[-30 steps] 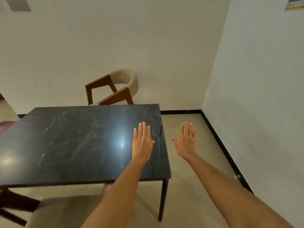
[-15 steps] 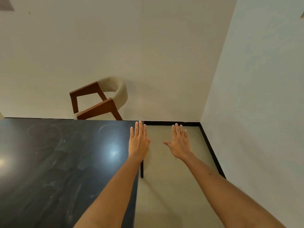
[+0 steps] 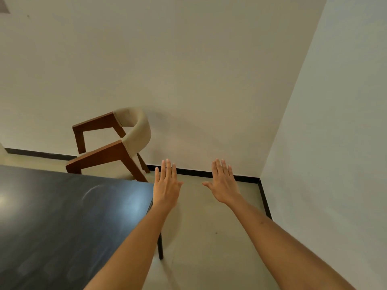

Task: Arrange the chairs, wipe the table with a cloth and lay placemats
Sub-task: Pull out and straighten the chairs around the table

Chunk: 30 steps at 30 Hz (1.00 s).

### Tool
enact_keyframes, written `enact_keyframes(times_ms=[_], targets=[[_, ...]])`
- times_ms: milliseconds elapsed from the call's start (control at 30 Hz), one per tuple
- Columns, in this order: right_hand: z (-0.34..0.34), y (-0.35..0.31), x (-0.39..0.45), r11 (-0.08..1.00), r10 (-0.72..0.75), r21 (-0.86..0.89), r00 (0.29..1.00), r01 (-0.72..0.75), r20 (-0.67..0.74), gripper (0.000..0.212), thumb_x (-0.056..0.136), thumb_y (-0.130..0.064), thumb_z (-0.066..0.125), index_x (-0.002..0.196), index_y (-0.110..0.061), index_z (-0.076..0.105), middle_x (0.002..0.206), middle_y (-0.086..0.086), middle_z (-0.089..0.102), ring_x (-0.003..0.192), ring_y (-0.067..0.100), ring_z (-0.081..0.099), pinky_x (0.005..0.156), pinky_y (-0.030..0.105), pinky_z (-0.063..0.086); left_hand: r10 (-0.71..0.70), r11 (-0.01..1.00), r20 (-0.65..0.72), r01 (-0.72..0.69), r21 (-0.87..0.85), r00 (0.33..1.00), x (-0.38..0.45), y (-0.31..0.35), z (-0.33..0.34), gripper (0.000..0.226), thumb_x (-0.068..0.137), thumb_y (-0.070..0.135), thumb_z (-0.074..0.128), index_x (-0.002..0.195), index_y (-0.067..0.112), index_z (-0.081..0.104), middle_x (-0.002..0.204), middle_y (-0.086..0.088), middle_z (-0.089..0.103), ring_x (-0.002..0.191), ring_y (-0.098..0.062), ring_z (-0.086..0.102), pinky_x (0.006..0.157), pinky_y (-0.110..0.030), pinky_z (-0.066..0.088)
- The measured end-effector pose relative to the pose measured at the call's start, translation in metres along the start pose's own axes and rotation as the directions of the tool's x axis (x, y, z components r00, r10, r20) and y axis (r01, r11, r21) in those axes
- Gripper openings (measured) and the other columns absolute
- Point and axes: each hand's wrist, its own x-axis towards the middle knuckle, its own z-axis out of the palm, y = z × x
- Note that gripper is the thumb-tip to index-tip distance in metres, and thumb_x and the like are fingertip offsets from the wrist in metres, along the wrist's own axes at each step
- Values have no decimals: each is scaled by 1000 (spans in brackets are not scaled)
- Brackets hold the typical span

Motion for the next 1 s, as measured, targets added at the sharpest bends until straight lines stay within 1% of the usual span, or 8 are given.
enact_keyframes(times_ms=[167,333,367,467,567,733,867,1000], targets=[[17,27,87,1000,-26,16,1000,26,13,82,99,-54,32,152,-5,-8,160,12,-12,147,29,-15,120,43,-5,-18,1000,-4,18,12,1000,89,7,26,67,101,43,26,150,4,4,157,-21,-3,145,-33,-7,117,-47,0],[22,49,204,999,-50,-5,998,50,29,82,99,-53,33,152,-4,-6,161,12,-11,147,29,-14,120,43,-5,-47,999,-8,47,19,999,191,-2,50,66,102,43,23,150,4,1,157,-21,-5,145,-34,-8,118,-48,0],[20,47,228,998,-65,5,997,65,29,82,99,-52,33,152,-4,-6,161,12,-10,147,30,-13,120,43,-5,-50,998,6,50,30,999,208,-8,53,66,102,43,23,150,4,0,157,-21,-6,145,-34,-8,118,-48,0],[23,39,293,991,-129,17,991,129,-27,82,99,-53,34,152,-4,-5,161,13,-9,147,30,-12,120,43,-4,-92,993,-12,92,67,996,261,-32,68,67,101,44,23,149,4,-2,157,-22,-5,145,-35,-8,118,-50,4],[30,30,338,987,-162,23,987,162,-6,83,98,-53,33,152,-4,-6,161,12,-9,147,29,-13,120,43,-4,-115,990,24,112,90,993,296,-48,80,68,101,45,21,149,4,-1,157,-21,-5,145,-35,-8,118,-51,7],[40,18,411,972,-235,23,972,235,20,82,98,-54,33,152,-4,-6,161,12,-9,147,30,-13,120,44,-3,-181,977,15,178,120,983,345,-76,95,67,101,44,23,150,4,0,157,-20,-5,145,-35,-9,118,-50,3],[44,8,479,947,-320,25,947,319,29,83,98,-53,33,152,-5,-7,161,12,-10,147,29,-13,120,44,-4,-281,953,22,276,123,960,383,-99,115,67,101,44,25,150,6,1,157,-20,-5,145,-34,-8,118,-49,4],[47,-8,554,894,-448,34,894,447,25,83,99,-53,34,152,-5,-8,160,12,-12,147,29,-14,120,43,-5,-426,898,-9,424,115,905,425,-120,131,68,100,44,27,150,6,3,157,-20,1,145,-34,-2,118,-48,5]])
